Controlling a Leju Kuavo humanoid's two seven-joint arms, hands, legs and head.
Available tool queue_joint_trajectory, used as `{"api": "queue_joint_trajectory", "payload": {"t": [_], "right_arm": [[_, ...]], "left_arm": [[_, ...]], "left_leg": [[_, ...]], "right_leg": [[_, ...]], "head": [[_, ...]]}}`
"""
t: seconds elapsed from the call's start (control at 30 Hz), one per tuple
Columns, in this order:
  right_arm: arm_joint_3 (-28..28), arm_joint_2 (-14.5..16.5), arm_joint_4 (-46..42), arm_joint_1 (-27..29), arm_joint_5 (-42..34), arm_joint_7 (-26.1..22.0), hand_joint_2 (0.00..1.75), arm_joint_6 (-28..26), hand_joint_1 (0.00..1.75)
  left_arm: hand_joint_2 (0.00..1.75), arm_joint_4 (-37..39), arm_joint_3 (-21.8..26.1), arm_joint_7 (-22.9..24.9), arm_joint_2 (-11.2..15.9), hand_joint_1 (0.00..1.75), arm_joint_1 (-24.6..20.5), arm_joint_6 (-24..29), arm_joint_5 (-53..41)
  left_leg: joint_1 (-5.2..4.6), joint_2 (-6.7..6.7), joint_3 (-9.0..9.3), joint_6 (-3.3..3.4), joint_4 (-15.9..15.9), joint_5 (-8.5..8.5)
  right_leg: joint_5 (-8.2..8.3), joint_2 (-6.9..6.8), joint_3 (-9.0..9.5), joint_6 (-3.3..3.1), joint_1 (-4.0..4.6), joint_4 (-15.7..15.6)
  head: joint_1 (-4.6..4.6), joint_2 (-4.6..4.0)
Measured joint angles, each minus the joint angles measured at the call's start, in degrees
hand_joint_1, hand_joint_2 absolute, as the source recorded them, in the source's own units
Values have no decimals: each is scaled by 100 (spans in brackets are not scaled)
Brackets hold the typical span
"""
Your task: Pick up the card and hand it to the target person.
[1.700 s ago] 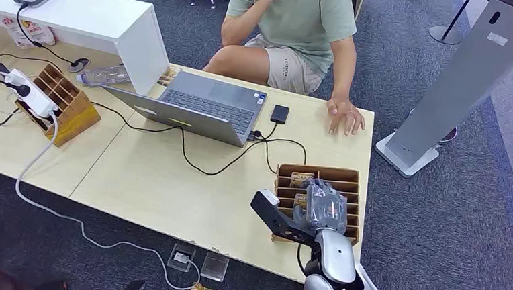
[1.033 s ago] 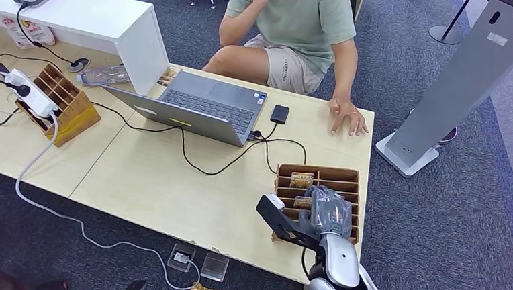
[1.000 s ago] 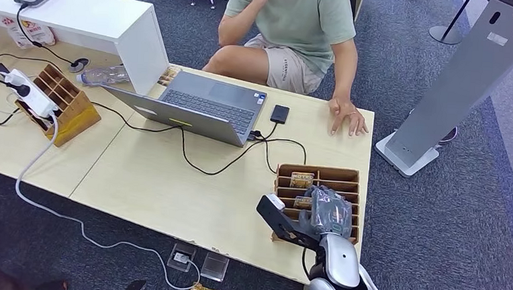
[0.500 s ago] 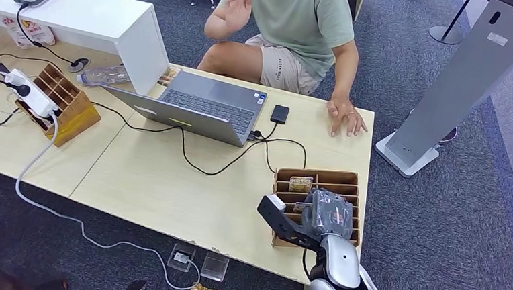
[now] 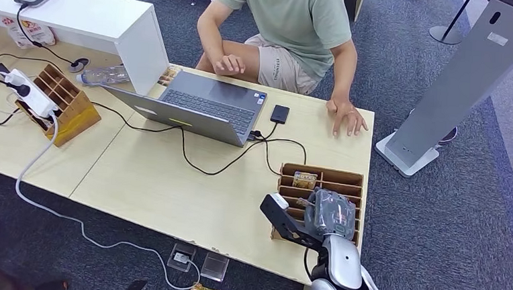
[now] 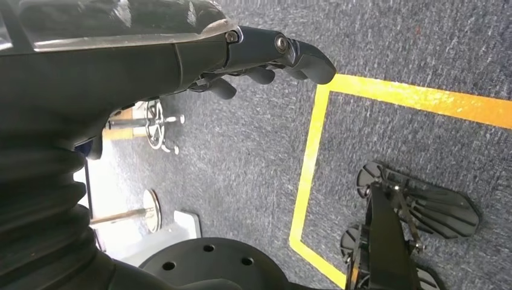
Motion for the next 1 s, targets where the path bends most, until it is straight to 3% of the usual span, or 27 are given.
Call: {"api": "queue_joint_trajectory", "payload": {"t": [0.33, 0.73, 1.0], "right_arm": [[-139, -48, -179, 85, 69, -106, 175, -212, 166], [-522, -375, -1646, 179, 82, -378, 175, -409, 166], [-578, -386, -1664, -451, -1018, -1007, 175, -1, 166]], "left_arm": [[175, 0, -56, -25, 25, 0, 1, 1, 51], [175, 0, -60, -146, 25, 0, 5, -55, 98], [175, 0, -121, -160, 40, 0, -9, -185, -44]], "left_leg": [[0, 0, 0, 0, 0, 0], [0, 1, 1, 0, 1, 0], [0, 1, -3, 1, 1, 4]], "right_leg": [[0, 0, 0, 0, 0, 0], [0, 1, 0, 0, 0, -1], [4, 1, 1, -4, 0, 3]], "head": [[1, 0], [1, 0], [1, 0]]}}
